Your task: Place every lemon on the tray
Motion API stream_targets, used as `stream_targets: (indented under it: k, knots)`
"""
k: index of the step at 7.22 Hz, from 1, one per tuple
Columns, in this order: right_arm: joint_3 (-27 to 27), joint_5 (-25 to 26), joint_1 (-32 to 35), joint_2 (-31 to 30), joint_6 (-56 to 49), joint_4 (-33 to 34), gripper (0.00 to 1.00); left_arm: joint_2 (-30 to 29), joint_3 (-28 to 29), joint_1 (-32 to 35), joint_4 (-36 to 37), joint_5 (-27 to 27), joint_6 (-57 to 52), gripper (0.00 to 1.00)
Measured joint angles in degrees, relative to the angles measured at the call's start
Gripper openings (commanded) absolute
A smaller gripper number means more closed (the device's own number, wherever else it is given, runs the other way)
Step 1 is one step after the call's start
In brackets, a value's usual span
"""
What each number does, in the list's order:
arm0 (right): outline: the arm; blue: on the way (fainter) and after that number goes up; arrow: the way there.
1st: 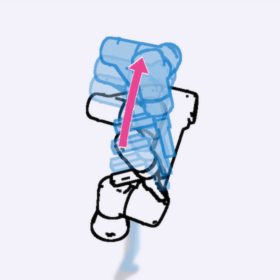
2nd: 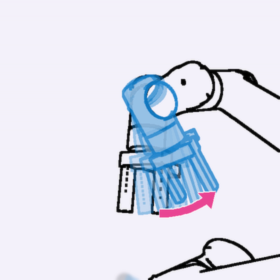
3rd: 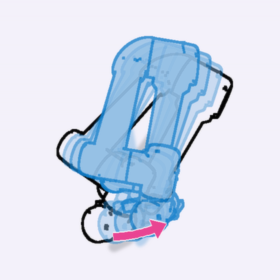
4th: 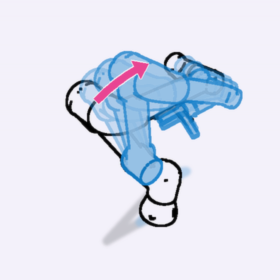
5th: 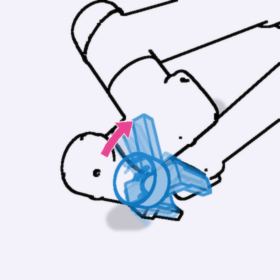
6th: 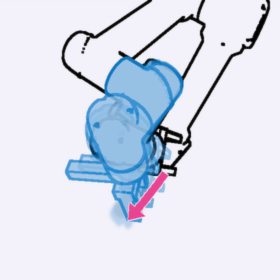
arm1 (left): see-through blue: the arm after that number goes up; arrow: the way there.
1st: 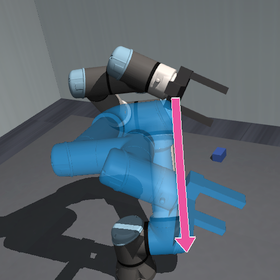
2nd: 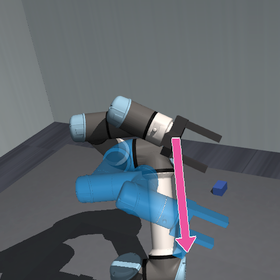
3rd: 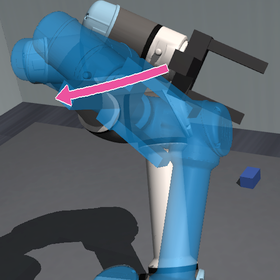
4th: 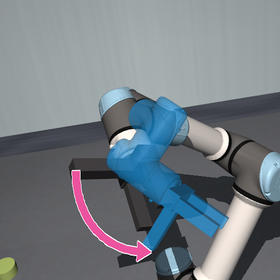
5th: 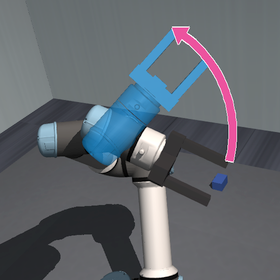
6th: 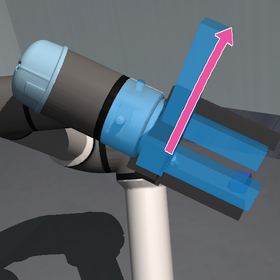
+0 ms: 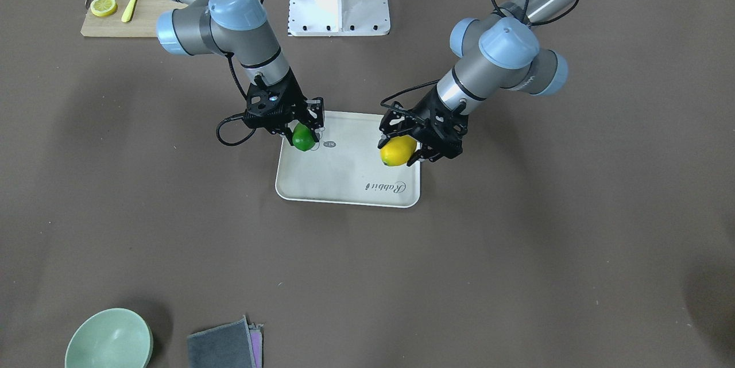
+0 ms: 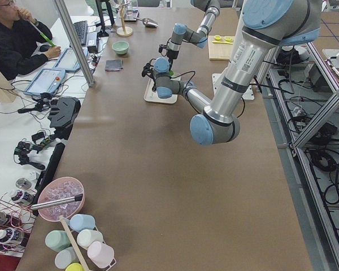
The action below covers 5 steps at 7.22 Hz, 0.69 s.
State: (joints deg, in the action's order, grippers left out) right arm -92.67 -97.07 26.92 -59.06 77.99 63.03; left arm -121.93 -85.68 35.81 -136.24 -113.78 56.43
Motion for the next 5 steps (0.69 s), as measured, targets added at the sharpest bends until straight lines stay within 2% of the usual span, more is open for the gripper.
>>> stream_targets:
  k: [1,2,3,4,5]
  knots:
    - [2.0,0.1,0.3,1.9,0.2,-0.2,0.36,0.0,-0.2,-2.1,0.0,2.8,0.5,0.0]
    - [3.7,0.1,0.7,3.8,0.3,-0.3,0.99,-0.1,-0.1,-3.8,0.1,4.7,1.1,0.0]
    - [4.5,0.1,1.1,4.8,0.4,-0.3,1.0,-0.1,0.0,-4.8,0.1,5.6,1.3,0.0]
    - [4.8,0.0,1.5,5.3,0.5,-0.2,1.0,0.0,0.3,-5.2,0.1,6.0,1.3,0.11]
    - [4.7,-0.3,2.3,5.6,0.3,0.0,1.0,0.0,0.7,-5.4,0.1,6.1,1.2,0.88]
